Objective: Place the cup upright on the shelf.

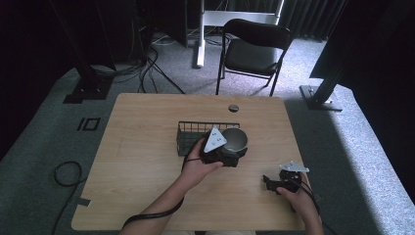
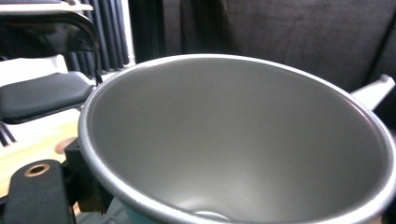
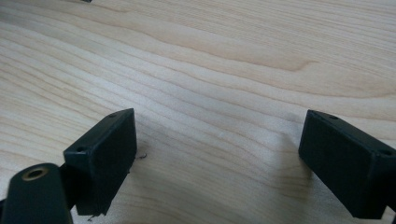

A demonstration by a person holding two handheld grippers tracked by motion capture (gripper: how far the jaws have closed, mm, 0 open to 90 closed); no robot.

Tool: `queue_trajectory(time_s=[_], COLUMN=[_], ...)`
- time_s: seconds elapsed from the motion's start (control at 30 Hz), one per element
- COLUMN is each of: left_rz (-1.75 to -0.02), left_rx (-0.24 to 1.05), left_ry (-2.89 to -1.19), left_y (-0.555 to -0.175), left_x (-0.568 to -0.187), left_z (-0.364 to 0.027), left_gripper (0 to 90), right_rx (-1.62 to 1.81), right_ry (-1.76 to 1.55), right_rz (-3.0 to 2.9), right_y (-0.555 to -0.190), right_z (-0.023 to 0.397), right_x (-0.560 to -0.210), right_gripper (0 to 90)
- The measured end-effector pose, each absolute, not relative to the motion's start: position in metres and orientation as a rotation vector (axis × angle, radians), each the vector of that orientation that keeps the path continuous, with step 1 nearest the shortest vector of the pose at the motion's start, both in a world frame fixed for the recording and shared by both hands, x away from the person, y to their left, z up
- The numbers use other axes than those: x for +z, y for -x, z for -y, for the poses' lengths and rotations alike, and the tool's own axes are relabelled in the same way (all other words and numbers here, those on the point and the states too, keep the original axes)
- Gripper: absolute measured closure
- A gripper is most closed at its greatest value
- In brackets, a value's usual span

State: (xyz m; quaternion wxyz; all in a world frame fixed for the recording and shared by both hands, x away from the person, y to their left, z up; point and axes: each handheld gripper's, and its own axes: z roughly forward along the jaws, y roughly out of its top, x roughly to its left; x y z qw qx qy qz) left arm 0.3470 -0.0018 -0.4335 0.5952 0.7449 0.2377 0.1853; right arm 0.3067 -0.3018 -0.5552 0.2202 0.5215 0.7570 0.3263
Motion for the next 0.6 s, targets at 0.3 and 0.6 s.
queue_trajectory(time_s=[0.3, 0.6], left_rz=[-0.667, -0.836], left_rx=[0.534, 0.643], left_ry=[-1.675, -1.613], left_y=[-0.361, -0.378], left_x=[-0.418, -0.403], left_z=[-0.012, -0.015], left_gripper=[13.8, 13.8], right_rx=[0.902, 0.903], right_ry=[-1.443, -1.443], right_rz=[-2.094, -2.094], right_y=[-0.307, -0.307], right_z=[0.302, 0.302], right_x=[-0.555, -0.555], right_gripper=[11.0, 11.0])
